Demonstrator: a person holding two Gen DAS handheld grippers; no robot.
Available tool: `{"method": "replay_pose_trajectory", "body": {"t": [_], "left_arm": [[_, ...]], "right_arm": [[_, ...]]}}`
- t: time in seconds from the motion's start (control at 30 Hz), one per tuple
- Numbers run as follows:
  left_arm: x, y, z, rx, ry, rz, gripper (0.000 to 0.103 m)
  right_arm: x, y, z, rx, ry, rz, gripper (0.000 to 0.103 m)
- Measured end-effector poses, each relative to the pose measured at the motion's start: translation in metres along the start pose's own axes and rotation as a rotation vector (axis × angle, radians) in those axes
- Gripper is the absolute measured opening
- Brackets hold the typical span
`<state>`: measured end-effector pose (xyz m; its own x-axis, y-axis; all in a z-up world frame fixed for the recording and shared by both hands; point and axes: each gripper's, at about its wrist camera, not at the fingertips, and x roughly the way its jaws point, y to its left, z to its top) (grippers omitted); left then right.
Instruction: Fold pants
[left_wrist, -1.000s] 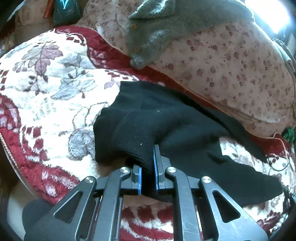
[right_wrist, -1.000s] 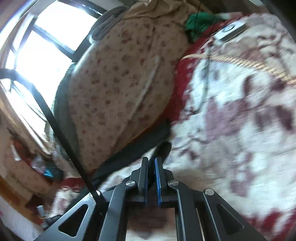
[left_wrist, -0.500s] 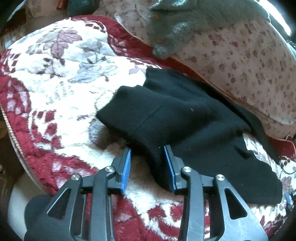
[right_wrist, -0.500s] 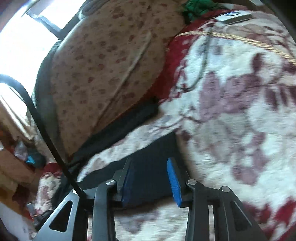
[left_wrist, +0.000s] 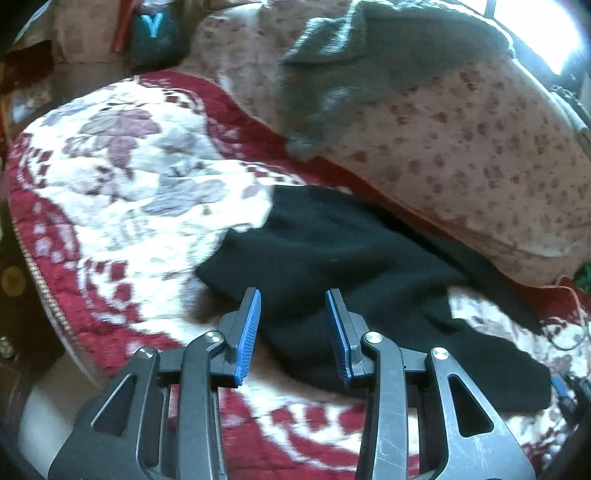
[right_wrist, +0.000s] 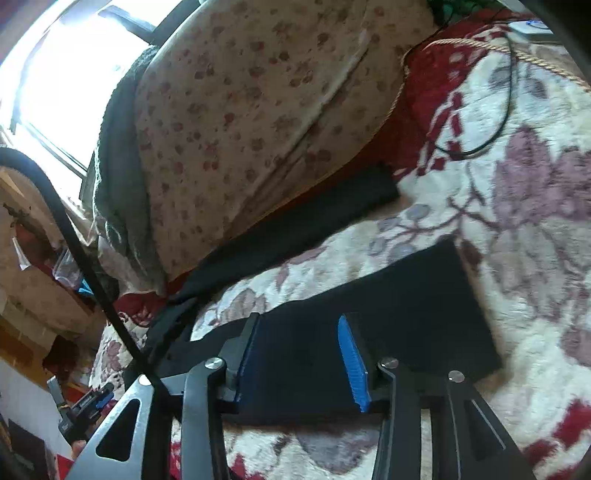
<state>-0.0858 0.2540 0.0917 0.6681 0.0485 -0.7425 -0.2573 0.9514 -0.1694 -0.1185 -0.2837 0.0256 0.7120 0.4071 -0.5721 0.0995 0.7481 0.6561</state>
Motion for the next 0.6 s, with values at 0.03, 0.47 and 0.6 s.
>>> {"method": "replay_pose_trajectory", "body": {"t": [0.03,0.47,0.6], "left_arm": [[0.003,-0.006,0.002,0.002,0.011,-0.017,0.035],[0.08,-0.082,0.03,0.032,0.206,-0.183,0.043],[0.11,-0.091,0.045,-0.029,0.242,-0.199,0.052]], "right_arm": [[0.002,0.001,0.001,-0.002,0.004,0.005,0.043],[0.057,-0.033,0.053,0.195,-0.014,0.036,0.052],[0.076,-0.053,0.064,0.272,-0.016,0.034,0.052]]}}
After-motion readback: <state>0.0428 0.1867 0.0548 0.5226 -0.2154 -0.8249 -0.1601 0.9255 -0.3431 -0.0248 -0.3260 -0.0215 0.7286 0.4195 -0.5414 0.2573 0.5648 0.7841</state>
